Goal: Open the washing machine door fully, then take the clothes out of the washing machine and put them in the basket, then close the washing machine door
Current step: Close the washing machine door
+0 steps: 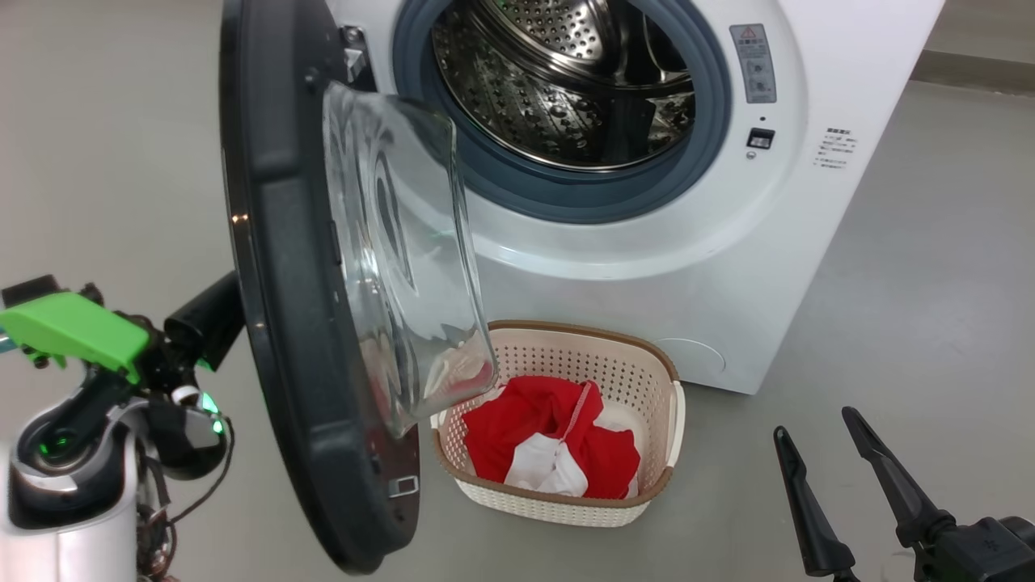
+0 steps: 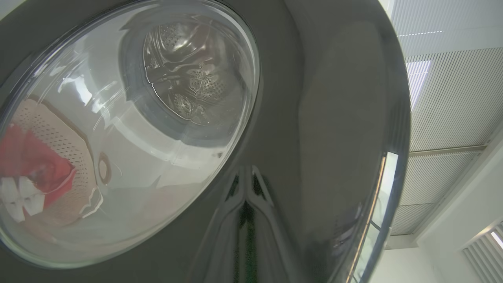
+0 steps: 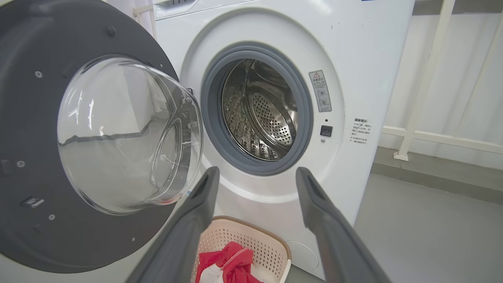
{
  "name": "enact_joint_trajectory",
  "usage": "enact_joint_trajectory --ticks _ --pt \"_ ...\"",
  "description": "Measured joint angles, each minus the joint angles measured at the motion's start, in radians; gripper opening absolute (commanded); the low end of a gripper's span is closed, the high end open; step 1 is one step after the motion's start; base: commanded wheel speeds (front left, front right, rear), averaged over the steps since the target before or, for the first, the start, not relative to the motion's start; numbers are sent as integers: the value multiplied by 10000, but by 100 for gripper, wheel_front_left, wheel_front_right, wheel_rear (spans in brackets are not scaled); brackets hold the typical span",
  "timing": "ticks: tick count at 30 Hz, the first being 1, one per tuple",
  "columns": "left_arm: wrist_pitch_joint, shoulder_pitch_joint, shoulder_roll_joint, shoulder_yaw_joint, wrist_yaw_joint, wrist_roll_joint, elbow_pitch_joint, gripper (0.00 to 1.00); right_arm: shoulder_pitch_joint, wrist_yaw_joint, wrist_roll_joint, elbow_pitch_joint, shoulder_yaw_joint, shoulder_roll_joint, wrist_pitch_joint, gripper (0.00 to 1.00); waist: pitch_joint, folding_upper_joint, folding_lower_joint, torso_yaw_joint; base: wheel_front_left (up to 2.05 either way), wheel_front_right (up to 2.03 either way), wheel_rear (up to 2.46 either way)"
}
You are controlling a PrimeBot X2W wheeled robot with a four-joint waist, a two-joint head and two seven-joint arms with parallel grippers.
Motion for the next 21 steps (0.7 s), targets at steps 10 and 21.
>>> enact_joint_trajectory --ticks 10,21 --pt "-278 -5 -184 -573 -280 -391 194 0 -6 0 0 -8 10 0 2 100 147 0 0 -514 0 0 0" --pt "-1116 -90 -205 -1300 -796 -562 798 0 -9 0 0 -6 38 -2 13 100 187 0 0 -1079 0 0 0"
